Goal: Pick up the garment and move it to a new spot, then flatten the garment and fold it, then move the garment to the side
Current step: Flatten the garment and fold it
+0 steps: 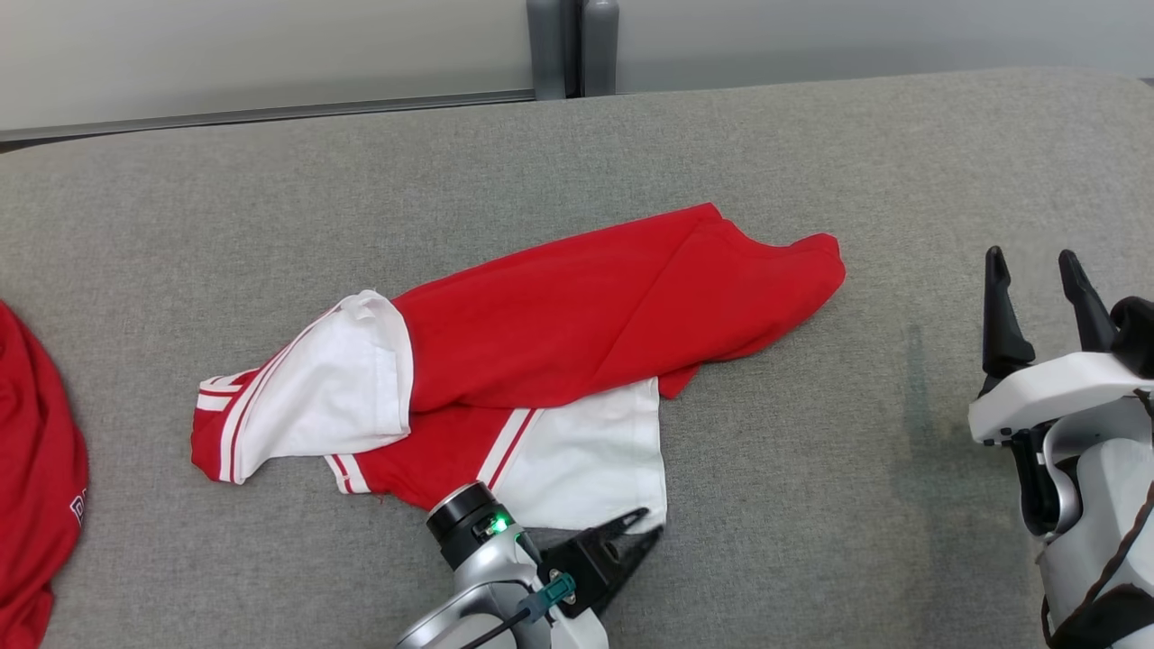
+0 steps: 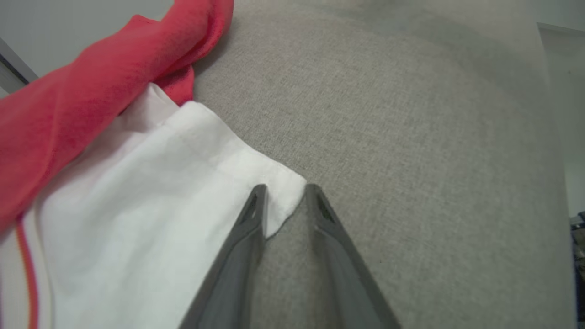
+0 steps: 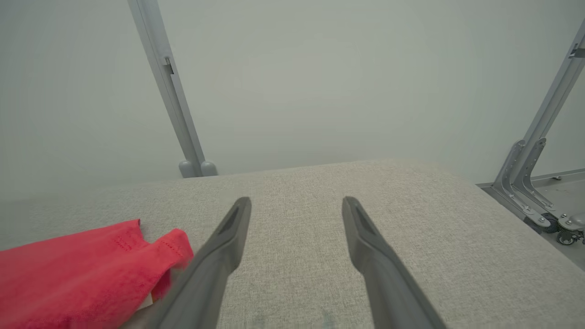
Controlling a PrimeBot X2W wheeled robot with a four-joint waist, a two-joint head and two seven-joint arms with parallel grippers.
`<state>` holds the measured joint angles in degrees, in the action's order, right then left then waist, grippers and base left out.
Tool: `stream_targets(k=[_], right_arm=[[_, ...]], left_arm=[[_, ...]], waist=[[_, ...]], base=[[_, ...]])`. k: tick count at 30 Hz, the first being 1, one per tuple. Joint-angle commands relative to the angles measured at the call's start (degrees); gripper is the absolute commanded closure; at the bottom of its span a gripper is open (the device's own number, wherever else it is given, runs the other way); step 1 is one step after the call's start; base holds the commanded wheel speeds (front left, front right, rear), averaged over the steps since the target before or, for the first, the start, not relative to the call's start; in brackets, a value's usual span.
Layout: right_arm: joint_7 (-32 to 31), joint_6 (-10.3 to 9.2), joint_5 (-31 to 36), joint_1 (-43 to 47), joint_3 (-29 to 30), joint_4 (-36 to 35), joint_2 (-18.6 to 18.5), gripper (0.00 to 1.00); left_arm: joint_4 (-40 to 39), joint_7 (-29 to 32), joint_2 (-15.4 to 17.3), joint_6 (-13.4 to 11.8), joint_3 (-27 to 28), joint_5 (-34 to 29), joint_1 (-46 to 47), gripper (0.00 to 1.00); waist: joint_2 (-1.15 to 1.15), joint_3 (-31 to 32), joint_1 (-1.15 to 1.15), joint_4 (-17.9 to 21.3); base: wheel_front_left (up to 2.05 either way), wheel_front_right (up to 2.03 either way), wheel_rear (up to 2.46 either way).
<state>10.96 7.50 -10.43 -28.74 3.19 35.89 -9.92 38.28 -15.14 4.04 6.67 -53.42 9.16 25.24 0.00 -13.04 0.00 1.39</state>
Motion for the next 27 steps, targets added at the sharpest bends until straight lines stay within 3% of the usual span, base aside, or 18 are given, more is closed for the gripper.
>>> stream_targets(k=[1,4,8,20,27], right_arm=[[-0.28,-0.02,0.18,0.88,-0.03,-0.50,0.11,0.00],[-0.67,-0.02,-0.15,1.81,0.24,-1.07,0.18,0.00],[-1.44,-0.02,-1.01,3.46,0.59,-0.88,0.21,0.00],[-2.76,-0.02,-4.37,10.06,-1.59,0.88,-0.71,0.00],[-5.39,-0.02,-8.49,13.84,-8.86,-1.24,-2.26,0.00]], left_arm=[[-0.26,0.01,-0.05,0.01,0.27,-0.21,1.09,1.00],[-2.22,0.01,-0.14,-0.10,1.19,-0.51,0.81,1.00],[-8.41,0.01,2.52,-2.09,4.31,-1.41,-1.41,1.00],[-43.15,0.01,20.76,-14.64,27.46,-2.51,-17.27,1.00],[-47.42,0.01,26.35,-16.32,39.74,-0.64,-22.60,1.00]], waist=[[0.00,0.09,0.00,0.01],[0.00,0.31,0.00,-0.24],[0.00,0.65,0.00,-1.52],[0.00,2.64,0.00,-7.77],[0.00,3.49,0.00,-8.49]], base=[[0.00,0.00,0.00],[0.00,0.00,0.00],[0.00,0.00,0.00],[0.00,0.00,0.00],[0.00,0.00,0.00]])
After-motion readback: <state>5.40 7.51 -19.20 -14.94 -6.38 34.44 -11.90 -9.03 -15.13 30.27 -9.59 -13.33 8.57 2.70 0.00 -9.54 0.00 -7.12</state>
